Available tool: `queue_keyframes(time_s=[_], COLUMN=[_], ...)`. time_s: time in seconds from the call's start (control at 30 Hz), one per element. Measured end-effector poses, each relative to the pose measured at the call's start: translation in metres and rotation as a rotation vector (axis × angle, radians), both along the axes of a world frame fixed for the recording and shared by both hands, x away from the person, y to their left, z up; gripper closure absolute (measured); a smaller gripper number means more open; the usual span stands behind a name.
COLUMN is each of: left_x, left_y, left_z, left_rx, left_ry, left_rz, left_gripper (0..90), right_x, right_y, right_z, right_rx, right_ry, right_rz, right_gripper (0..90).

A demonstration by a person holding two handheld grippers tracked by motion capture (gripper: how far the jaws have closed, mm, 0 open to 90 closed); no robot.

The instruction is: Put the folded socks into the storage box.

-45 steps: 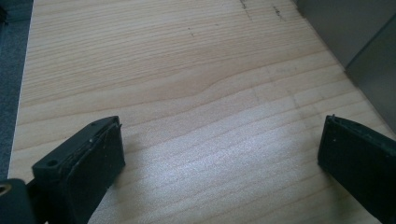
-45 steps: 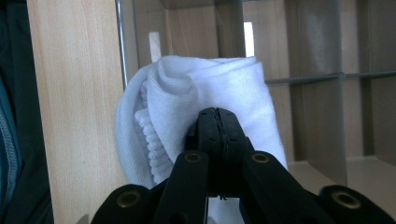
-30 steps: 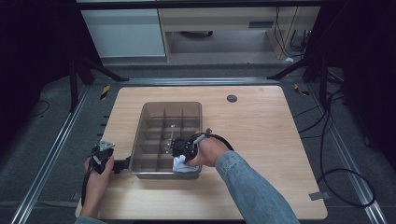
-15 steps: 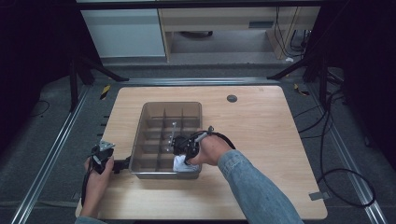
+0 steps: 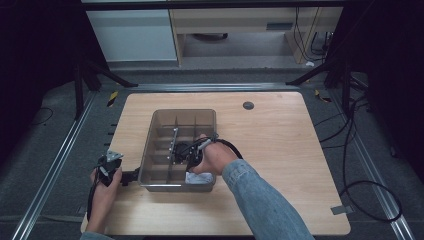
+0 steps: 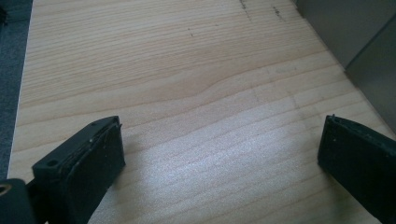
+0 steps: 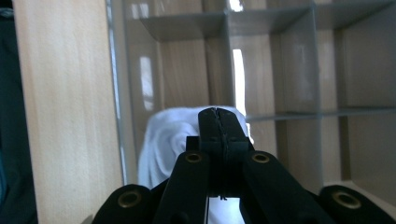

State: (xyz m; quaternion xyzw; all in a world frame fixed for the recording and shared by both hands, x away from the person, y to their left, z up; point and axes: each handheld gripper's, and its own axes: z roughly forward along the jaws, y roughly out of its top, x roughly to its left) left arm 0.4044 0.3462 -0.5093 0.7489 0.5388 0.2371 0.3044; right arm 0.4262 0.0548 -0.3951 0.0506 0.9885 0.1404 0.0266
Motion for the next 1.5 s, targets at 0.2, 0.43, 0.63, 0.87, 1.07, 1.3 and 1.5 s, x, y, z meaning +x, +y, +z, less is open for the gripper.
queue_keyframes(time_s=[0.2, 0.43, 0.63, 0.87, 1.07, 1.3, 1.5], left_x=[0.000, 0.000, 0.000, 0.000, 0.000, 0.000, 0.000], left_y=[0.000, 0.000, 0.000, 0.000, 0.000, 0.000, 0.000], left_z=[0.000, 0.000, 0.000, 0.000, 0.000, 0.000, 0.000], left_rx=[0.001, 0.000, 0.000, 0.000, -0.001, -0.001, -0.001], left_ry=[0.000, 0.000, 0.000, 0.000, 0.000, 0.000, 0.000], left_rz=[-0.001, 0.000, 0.000, 0.000, 0.001, 0.000, -0.001], left_gripper=[0.0, 0.0, 0.0, 0.0, 0.0, 0.0, 0.0], right_x=[0.000, -0.001, 0.001, 0.001, -0.001, 0.001, 0.001], right_y=[-0.003, -0.006, -0.011, -0.013, -0.013, -0.012, -0.008], right_z=[-0.007, -0.012, -0.017, -0.021, -0.038, -0.042, -0.049], right_rx=[-0.022, -0.020, -0.014, -0.021, -0.075, -0.071, -0.093], right_ry=[0.009, 0.008, 0.024, 0.030, 0.030, 0.044, 0.044], right_rz=[-0.013, -0.014, -0.028, -0.034, -0.030, -0.035, -0.037], right_gripper=[90.0, 90.0, 90.0, 90.0, 90.0, 90.0, 90.0])
